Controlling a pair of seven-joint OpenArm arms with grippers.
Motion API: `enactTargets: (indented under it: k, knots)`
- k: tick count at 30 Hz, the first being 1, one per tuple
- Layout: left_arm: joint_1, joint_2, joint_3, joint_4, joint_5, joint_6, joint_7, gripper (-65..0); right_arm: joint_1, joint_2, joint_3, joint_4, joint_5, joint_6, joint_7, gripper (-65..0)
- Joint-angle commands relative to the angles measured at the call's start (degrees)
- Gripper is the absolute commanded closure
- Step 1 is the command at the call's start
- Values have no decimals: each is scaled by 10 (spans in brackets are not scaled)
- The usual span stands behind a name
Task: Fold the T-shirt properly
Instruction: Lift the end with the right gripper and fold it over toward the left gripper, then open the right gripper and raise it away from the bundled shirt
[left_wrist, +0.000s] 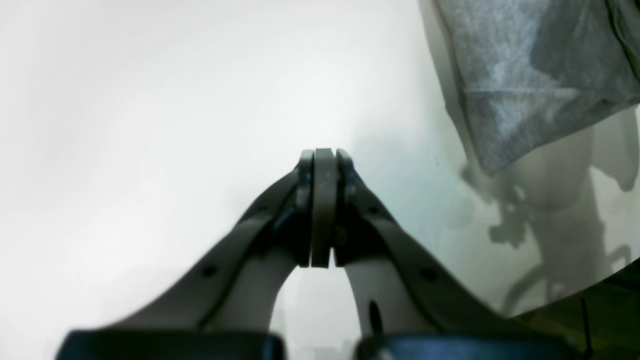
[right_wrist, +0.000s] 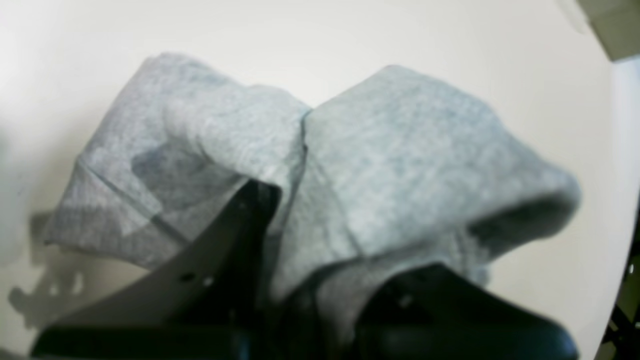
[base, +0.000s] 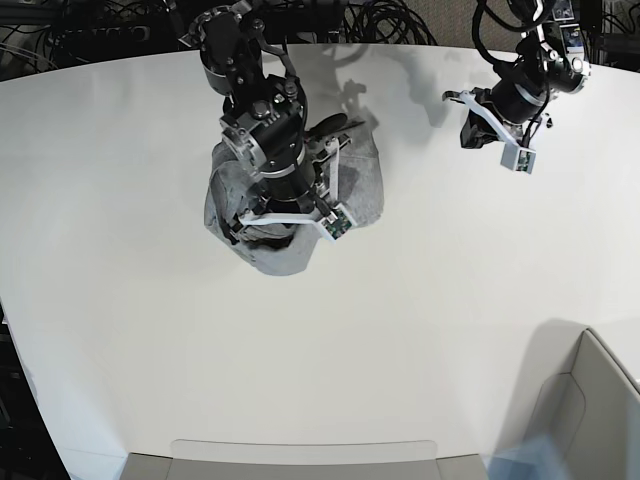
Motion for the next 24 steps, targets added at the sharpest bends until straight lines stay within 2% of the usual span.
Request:
enactTargets:
  k: [1,7,10,11,15,17,19,24]
  knots:
    - [0,-5,-1,8,-8,-3,-7,0,13,-6,-1,-9,-4,-4,10,0]
    - [0,-5,-1,-6,-8,-3,-7,0,32,-15,-3,-51,0,-4,10,0]
    - [0,-4,0,-8,-8,-3,-7,0,33,-13,-30,-66,0,-1,10,0]
    - [0,-4,0,-8,-8,-3,-7,0,34,-13,-41,-73,0,-2,10,-22]
    - [-1,-5,0,-8,-8,-3,-7,0,32,-16,-56,-84,3,-1,11,-218]
    - [-1,-5,1,-8,-8,-3,-7,0,34,-14,-75,-83,31,0,11,-293]
    - [-2,-5,3,-8,-8,-3,-7,0,37,-15,-80,-83,61,0,11,-328]
    - [-1,-3,4,-8,-8,-3,-7,0,55,-17,-83,-83,141,1,12,-331]
